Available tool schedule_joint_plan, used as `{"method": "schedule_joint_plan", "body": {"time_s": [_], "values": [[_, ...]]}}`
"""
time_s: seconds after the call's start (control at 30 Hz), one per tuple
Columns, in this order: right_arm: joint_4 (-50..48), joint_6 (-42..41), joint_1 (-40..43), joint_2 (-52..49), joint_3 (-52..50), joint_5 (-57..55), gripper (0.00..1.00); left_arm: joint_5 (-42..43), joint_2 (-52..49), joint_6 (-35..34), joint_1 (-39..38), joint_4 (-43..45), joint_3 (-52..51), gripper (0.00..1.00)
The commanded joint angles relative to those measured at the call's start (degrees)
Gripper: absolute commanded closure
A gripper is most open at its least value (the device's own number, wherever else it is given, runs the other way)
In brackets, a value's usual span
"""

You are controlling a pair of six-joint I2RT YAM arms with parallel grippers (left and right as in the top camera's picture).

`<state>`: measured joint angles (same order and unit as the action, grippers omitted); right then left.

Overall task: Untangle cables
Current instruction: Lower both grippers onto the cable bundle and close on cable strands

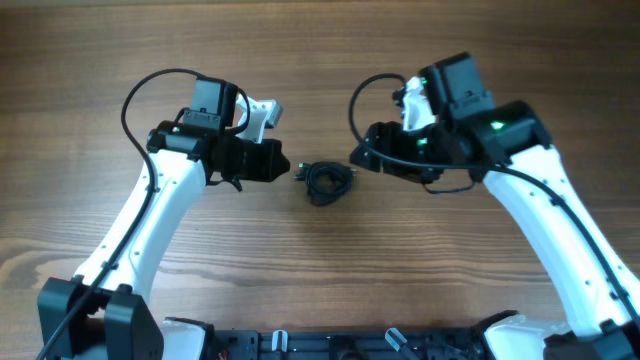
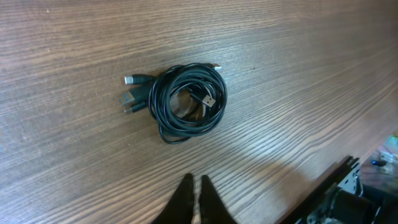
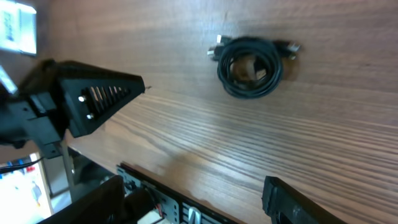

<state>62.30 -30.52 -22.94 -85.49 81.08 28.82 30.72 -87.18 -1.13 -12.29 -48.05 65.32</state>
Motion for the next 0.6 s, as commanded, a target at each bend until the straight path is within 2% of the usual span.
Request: {"method": "schedule_joint_plan", "body": {"time_s": [0.0, 0.07, 0.13, 0.17, 0.4, 0.57], "values": [[-0.1, -1.3, -1.7, -3.4, -0.2, -3.0, 0.25, -0.2, -0.1, -2.0, -0.2, 0.4, -1.4, 0.83], [-0.1, -2.2, -2.2, -5.0, -0.2, -4.5, 0.24, -0.1, -0.1, -2.4, -0.2, 1.1, -2.2, 0.80], [-0.2, -3.8, -2.3, -6.6, -0.2, -6.3, 0.24, -0.2, -0.3, -2.4, -0.2, 2.2, -3.3, 0.70], [-0.2, -4.6, -2.3, -7.5, -0.2, -7.3, 0.24, -0.2, -0.3, -2.9, -0.2, 3.0, -4.1, 0.68], [-0.5, -4.9, -2.3, -13.3, -0.2, -13.5, 0.21, -0.3, -0.9, -12.1, -0.2, 11.1, -8.9, 0.66], [-2.0, -7.5, -2.1, -18.4, -0.2, -13.7, 0.21, -2.8, -2.7, -15.7, -1.0, 11.7, -9.1, 0.63]]}}
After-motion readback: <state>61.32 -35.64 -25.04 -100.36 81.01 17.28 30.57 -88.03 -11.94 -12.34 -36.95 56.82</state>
